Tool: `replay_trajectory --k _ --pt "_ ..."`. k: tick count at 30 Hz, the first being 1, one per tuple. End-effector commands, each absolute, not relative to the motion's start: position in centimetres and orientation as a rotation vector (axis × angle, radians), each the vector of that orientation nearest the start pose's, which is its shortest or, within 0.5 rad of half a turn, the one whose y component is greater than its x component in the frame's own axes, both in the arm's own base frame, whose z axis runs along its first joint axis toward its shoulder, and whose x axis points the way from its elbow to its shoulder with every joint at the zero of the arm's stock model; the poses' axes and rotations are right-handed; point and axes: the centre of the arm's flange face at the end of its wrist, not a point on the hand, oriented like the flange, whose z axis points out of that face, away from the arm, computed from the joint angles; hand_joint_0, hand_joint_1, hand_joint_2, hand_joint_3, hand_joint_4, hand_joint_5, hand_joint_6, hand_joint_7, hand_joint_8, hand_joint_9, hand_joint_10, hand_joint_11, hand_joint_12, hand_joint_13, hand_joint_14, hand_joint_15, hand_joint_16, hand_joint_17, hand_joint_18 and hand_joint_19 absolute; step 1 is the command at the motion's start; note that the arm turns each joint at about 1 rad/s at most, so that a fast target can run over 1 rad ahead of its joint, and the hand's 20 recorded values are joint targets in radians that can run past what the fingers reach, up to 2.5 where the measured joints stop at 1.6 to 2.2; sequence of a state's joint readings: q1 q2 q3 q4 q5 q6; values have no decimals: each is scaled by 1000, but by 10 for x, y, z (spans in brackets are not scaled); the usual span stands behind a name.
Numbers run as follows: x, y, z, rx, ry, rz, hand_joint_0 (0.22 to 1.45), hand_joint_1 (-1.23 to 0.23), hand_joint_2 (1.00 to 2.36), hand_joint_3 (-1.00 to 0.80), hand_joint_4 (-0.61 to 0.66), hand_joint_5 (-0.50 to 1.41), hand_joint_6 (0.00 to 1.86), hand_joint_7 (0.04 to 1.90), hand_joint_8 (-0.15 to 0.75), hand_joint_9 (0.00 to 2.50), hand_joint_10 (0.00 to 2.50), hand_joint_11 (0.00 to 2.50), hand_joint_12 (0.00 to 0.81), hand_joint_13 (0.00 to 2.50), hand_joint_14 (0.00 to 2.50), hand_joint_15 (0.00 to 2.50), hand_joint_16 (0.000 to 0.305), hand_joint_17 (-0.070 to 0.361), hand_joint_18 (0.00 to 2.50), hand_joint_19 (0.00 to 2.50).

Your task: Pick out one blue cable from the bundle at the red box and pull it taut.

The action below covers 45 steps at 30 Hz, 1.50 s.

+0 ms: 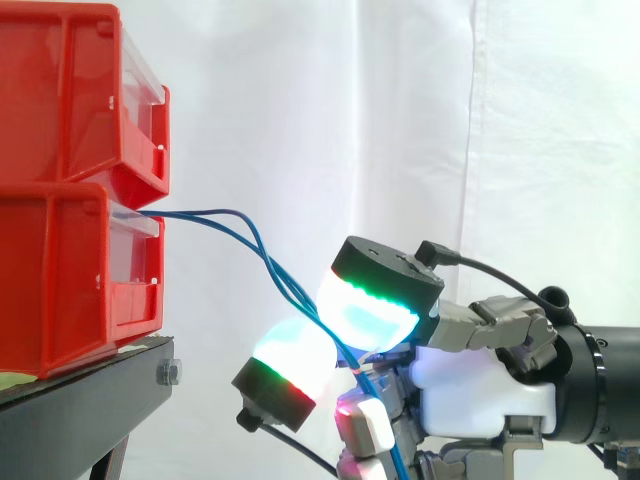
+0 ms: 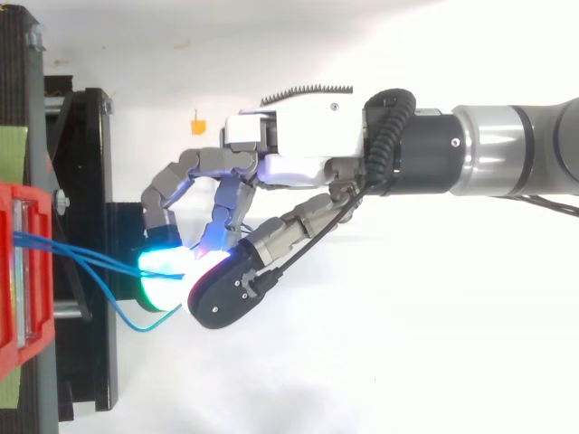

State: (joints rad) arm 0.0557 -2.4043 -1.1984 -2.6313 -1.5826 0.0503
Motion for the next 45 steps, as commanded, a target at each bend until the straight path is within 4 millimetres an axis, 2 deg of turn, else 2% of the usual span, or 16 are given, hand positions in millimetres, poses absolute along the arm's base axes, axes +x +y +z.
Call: replay_trajectory --k 1,7,16,27,36,45 --pt "773 -93 189 1187 1206 1314 665 -773 1009 -407 101 -86 891 1075 325 1243 18 542 377 1169 18 516 50 112 1062 616" --pt "766 -96 198 1217 1235 1292 689 -827 1005 -441 53 -89 895 1097 328 1239 18 554 376 1177 19 523 50 112 1074 604" --pt "760 -95 193 1260 1279 1264 713 -857 1001 -486 0 -92 908 1066 327 1235 18 561 376 1189 19 534 50 112 1090 600" --pt "756 -98 215 1259 1275 1259 733 -891 1000 -500 -49 -93 915 1096 341 1249 18 548 372 1202 19 539 49 111 1115 596" --pt "755 -98 214 1269 1283 1252 762 -952 1000 -500 -124 -80 914 1206 338 1272 19 584 371 1218 20 552 49 111 1121 590" --pt "755 -98 214 1269 1283 1252 757 -967 1000 -500 -147 -76 918 1198 317 1323 24 662 364 1221 22 569 49 109 1122 588"
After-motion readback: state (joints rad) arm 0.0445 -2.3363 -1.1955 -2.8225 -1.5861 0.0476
